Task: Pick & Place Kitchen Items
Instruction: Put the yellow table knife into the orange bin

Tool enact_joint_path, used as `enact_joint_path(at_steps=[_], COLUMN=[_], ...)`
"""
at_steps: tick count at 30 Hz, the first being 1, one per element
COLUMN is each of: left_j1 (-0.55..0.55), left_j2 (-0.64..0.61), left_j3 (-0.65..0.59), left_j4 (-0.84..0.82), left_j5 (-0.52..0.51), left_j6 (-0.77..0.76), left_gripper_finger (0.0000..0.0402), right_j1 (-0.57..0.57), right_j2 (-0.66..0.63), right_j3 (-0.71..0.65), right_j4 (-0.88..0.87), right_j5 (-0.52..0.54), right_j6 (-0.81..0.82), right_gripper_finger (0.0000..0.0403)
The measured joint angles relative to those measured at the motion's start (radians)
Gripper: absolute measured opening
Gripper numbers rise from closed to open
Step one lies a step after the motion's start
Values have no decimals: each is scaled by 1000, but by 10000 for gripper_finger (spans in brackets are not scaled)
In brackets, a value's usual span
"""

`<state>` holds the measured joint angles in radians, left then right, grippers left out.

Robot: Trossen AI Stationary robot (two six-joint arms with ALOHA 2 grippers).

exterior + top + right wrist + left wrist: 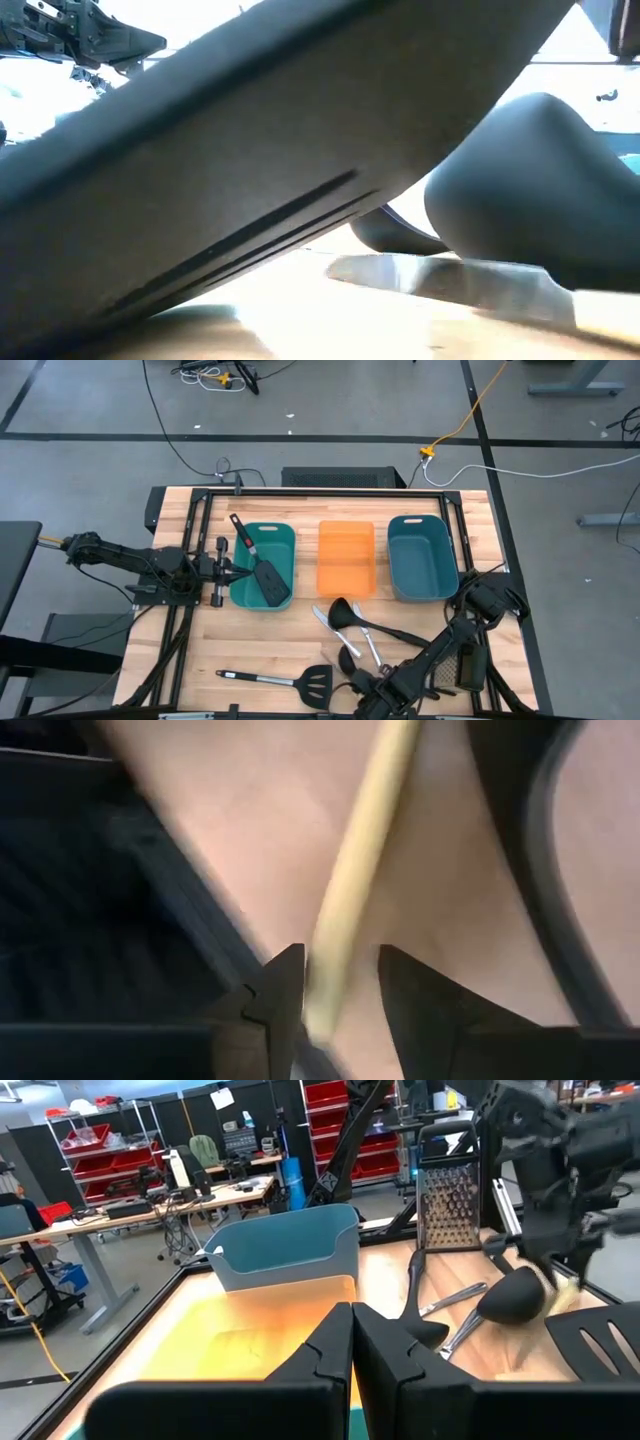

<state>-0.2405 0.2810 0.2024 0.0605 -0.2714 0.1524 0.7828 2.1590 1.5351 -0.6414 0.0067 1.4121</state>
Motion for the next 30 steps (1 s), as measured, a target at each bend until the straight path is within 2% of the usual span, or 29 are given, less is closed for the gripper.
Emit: enact_joint_path(at_steps=[12, 18, 22, 30], left_j1=[0, 0, 0, 0], left_j2=[0, 0, 0, 0], left_j3=[0, 0, 0, 0], left_j4=[-2, -2, -2, -2], left_j5=[0, 0, 0, 0], left_j6=[-10, -14, -16, -18], left_gripper_finger=[16, 16, 16, 16], right_j1=[-8, -8, -8, 2], right_j2=[7, 43, 54, 2], right_j3=[-1, -8, -6, -17], right_j4=[-22, -16, 2, -5], right_j5=[1, -6, -19, 54], right_j6=[-71, -97, -113, -119], right_gripper_finger=[136, 83, 82, 82])
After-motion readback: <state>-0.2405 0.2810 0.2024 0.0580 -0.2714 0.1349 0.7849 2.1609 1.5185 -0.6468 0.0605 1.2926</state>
